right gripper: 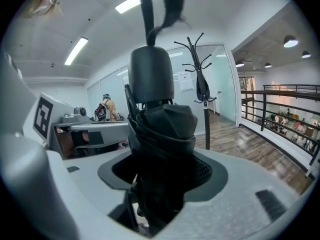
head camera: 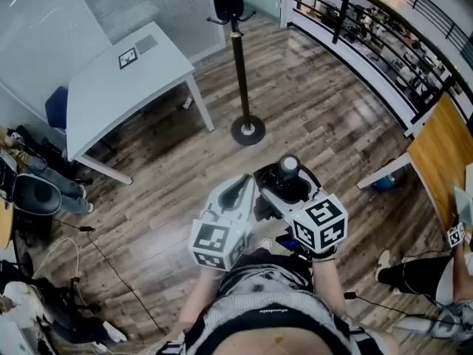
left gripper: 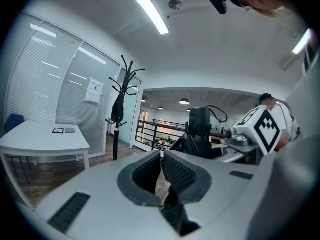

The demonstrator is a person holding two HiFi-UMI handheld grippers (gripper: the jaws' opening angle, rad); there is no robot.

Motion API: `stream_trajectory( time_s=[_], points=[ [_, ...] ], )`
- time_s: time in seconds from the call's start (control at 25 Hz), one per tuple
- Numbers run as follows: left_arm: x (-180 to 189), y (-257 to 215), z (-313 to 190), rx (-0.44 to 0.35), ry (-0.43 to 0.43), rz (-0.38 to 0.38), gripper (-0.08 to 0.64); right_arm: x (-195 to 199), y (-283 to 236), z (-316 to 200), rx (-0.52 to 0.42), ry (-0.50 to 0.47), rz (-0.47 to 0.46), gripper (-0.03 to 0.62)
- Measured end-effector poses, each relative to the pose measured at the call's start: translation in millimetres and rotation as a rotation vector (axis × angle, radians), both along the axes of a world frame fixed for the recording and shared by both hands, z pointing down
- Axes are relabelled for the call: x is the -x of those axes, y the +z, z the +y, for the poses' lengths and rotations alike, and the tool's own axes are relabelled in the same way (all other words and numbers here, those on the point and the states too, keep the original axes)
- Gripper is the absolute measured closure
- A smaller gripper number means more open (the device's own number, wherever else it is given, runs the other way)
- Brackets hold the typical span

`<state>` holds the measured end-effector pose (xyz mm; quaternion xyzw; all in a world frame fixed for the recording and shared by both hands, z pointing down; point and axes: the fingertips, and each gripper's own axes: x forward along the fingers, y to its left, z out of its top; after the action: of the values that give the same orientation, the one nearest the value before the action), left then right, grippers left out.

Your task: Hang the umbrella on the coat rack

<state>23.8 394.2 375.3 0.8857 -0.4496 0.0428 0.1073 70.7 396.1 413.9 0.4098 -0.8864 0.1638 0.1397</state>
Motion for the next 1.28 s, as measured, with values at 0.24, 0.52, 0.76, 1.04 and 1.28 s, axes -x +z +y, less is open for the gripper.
stream_trajectory(
  time_s=[0.24, 0.52, 0.76, 1.04, 1.28],
  points=[
    [2.9, -1.0, 0.6, 0.016, -0.018, 0.02, 0.541, -1.3, 0.7, 0.6, 0.009, -0.008, 0.009, 0.325],
    [16.0, 0.1, -15.8, 0.022, -0.034, 0.028, 0.541, 7.7, 0.9, -14.6, 0.012, -0.017, 0.024, 0.325],
    [18.9, -1.7, -42.7, 0.015, -0.004, 0.044, 0.541, 11.1, 3.1, -38.1, 0.01, 0.003, 0.038, 0.327],
    [30.2, -7.5, -98.6, 0.0, 0.051, 0.038, 0.541, 27.5, -0.2, -93.4, 0.009, 0.031, 0.034, 0.325],
    [32.5, -5.0, -143.5, 0.003, 0.083, 0.041, 0.541, 35.9, 3.5, -139.2, 0.011, 0.053, 0.039, 0.327]
  ],
)
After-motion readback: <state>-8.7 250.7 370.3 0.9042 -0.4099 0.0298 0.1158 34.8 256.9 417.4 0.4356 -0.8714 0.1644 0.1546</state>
